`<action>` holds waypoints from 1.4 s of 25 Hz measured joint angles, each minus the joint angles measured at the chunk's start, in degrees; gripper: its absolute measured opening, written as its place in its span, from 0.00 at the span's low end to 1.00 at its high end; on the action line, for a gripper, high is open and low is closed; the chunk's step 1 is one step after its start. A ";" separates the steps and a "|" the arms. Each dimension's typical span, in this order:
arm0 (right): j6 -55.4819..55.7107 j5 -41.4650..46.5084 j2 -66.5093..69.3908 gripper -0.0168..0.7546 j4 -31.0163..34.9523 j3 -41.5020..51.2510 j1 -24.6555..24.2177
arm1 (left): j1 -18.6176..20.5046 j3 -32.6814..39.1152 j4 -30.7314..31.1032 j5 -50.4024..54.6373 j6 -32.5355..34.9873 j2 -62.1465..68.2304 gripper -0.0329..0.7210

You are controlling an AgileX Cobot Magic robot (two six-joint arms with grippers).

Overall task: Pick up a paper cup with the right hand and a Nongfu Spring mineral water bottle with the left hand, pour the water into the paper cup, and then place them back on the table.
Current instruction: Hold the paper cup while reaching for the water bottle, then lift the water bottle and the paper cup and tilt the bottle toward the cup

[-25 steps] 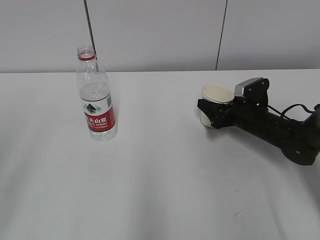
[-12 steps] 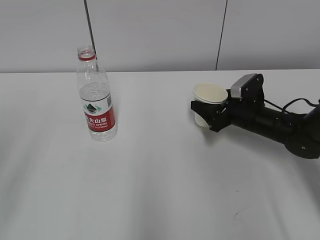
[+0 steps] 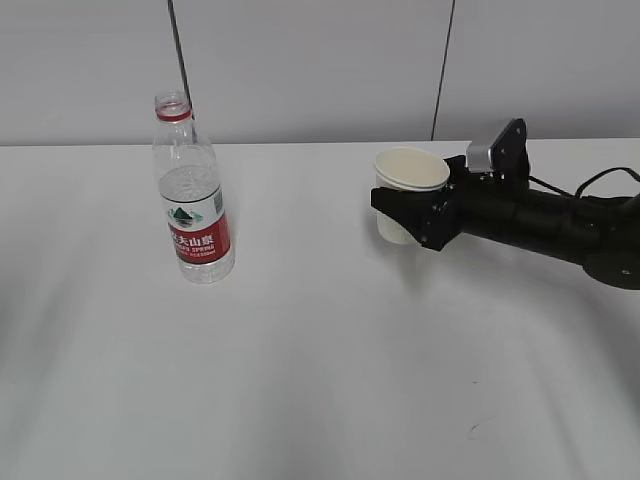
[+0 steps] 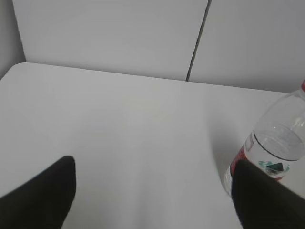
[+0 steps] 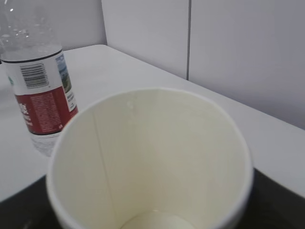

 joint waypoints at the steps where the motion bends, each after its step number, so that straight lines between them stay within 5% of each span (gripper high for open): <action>1: 0.70 0.00 -0.22 0.70 -0.90 0.00 0.00 | -1.05 0.00 -0.11 -1.96 0.00 1.95 0.83; 10: 2.17 1.41 -0.82 0.70 -3.55 0.00 3.53 | -18.83 0.00 2.03 -24.32 -0.14 26.10 0.83; 13: 2.17 1.63 -0.82 0.70 -3.55 0.00 4.37 | -22.00 0.00 2.36 -30.54 -2.66 31.80 0.83; 23: 2.17 2.09 -0.82 0.70 -3.45 0.00 4.50 | -26.03 -0.10 5.76 -46.94 -15.23 44.93 0.83; 28: 2.17 2.09 -0.82 0.70 -3.13 0.00 4.50 | -26.03 -1.29 8.47 -59.01 -16.22 53.58 0.83; 35: 2.17 2.76 -0.82 0.70 -3.13 0.00 4.50 | -26.03 -7.24 11.31 -61.72 -16.39 62.69 0.91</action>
